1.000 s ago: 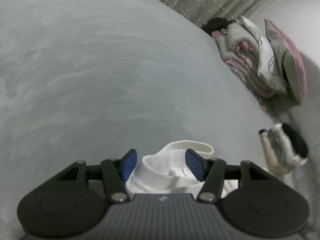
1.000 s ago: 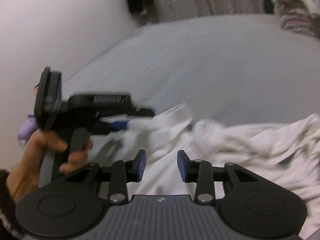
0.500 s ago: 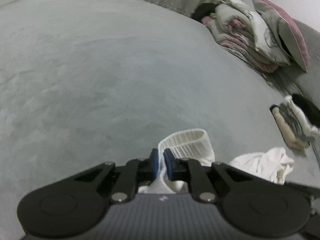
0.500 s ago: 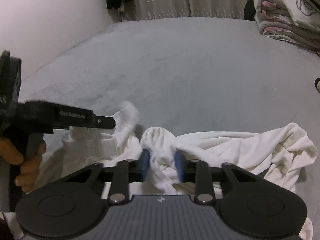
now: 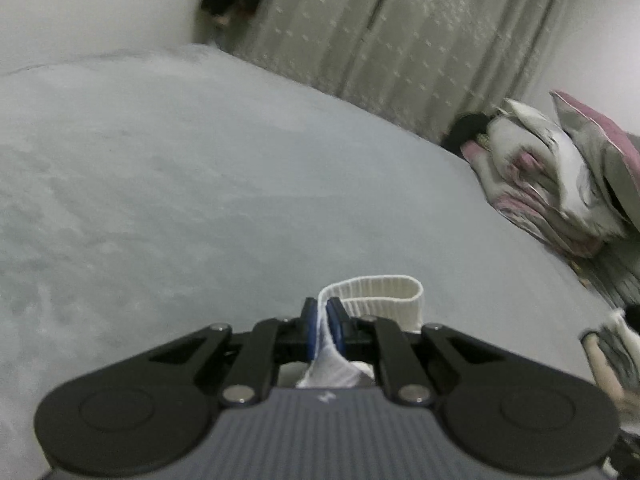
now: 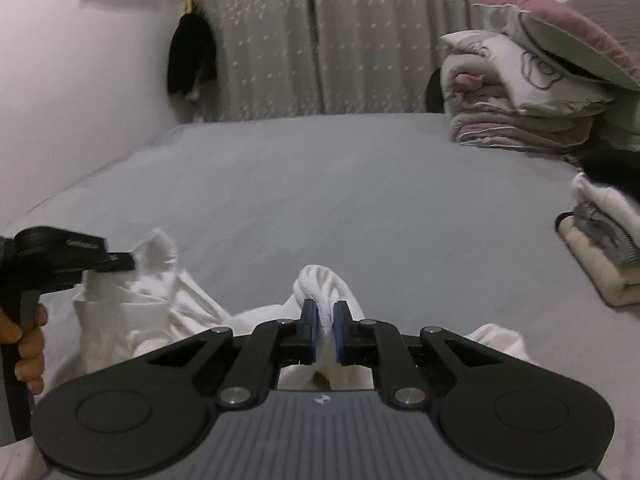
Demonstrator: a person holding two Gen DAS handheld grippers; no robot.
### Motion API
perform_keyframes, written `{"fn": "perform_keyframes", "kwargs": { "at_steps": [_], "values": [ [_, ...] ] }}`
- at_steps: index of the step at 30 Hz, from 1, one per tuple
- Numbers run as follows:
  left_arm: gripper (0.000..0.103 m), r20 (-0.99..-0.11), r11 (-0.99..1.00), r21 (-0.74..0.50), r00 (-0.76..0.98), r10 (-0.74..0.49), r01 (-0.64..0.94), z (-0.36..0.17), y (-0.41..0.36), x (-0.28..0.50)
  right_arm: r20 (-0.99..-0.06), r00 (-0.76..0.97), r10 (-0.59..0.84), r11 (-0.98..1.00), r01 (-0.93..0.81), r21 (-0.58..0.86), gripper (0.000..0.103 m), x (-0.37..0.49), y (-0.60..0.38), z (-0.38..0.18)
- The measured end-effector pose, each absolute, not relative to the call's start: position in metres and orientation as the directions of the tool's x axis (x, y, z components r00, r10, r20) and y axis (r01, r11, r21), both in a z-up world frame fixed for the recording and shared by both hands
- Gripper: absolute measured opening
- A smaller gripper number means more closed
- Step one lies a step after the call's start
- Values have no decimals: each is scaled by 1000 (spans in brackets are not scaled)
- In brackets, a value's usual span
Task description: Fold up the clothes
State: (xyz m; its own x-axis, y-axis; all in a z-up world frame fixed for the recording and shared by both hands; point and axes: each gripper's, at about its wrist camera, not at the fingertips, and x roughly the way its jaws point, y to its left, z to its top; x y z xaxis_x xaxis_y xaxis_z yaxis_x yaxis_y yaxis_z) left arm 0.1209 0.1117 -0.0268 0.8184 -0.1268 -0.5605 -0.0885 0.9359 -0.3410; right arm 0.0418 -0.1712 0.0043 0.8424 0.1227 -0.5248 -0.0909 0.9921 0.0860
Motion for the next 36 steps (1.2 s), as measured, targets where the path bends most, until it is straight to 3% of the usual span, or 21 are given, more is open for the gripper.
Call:
{"fn": "perform_keyframes", "kwargs": {
  "at_steps": [9,11,17,21,25,36],
  "values": [
    [12,-656,905,-386,743,-132,-179,-49,141,125,-631,770,96,994,-46,95,11,57,-174,-7],
    [28,-654,905,-385,746,-127,-183,-46,141,122,-649,755,94,994,-36,102,11,59,-177,-9],
    [46,-667,889,-418,728,-162,-185,-44,145,114,-688,720,89,995,-27,100,11,67,-186,-14],
    [49,-698,878,-431,694,-177,-210,-45,148,117,-695,716,73,996,-23,81,13,66,-186,-14],
    [52,-703,867,-454,681,-206,-206,-44,152,107,-668,742,63,997,-21,71,35,58,-186,-9],
    [52,-698,842,-497,673,-245,-209,-38,160,91,-611,787,88,996,-61,65,39,47,-181,1]
  ]
}}
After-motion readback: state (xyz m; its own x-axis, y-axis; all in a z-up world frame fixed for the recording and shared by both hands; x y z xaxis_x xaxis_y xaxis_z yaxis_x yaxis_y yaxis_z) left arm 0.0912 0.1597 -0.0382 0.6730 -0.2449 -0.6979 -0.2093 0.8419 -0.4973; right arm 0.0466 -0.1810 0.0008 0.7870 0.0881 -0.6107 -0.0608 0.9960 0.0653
